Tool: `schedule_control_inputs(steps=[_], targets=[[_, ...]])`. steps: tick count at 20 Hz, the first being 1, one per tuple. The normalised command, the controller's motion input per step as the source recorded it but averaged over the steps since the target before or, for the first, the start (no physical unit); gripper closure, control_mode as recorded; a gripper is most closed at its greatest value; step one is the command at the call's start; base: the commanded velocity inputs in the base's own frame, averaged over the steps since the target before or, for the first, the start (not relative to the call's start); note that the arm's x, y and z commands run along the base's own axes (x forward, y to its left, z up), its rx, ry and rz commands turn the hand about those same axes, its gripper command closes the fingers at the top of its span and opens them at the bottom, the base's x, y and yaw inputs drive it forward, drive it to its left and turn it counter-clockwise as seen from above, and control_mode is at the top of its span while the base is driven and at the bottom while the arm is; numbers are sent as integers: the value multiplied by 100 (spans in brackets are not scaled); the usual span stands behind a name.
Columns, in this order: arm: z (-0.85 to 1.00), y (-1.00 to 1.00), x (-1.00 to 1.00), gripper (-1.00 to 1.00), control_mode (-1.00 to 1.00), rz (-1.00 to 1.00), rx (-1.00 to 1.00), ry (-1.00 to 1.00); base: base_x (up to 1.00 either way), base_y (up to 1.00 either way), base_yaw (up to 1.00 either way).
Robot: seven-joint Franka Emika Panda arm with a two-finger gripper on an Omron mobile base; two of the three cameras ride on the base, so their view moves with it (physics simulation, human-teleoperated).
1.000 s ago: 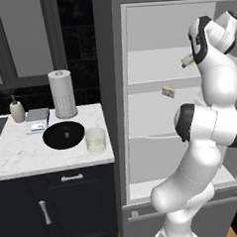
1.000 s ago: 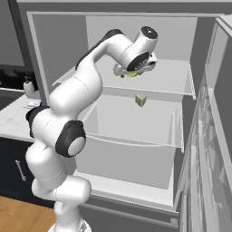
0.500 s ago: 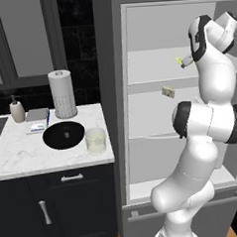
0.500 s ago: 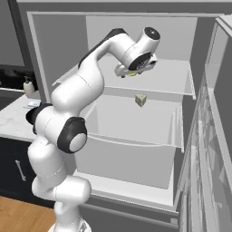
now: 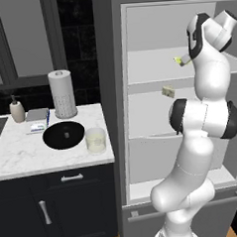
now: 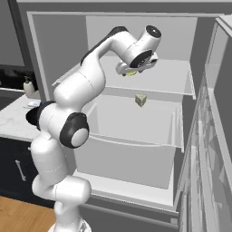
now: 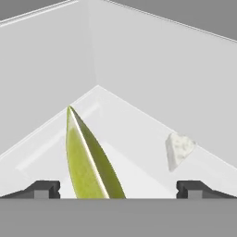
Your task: Grab a lemon wedge from the fridge and one ice cube from the ice bowl, and put them in the glass of lemonade.
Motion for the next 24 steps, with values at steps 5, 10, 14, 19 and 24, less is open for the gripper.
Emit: schedule_control_inputs(steps=[5, 10, 14, 19, 24], targets=[[0, 0, -3, -100, -100, 0, 0, 0, 0, 0, 0], [-6, 8, -1, -100, -100, 3, 0, 0, 0, 0, 0], [-17, 21, 0, -100, -100, 11, 0, -2, 0, 0, 0], [-7, 17, -12, -100, -100, 15, 0, -11, 0, 0, 0], [0, 3, -24, 100, -100, 10, 0, -2, 0, 0, 0]])
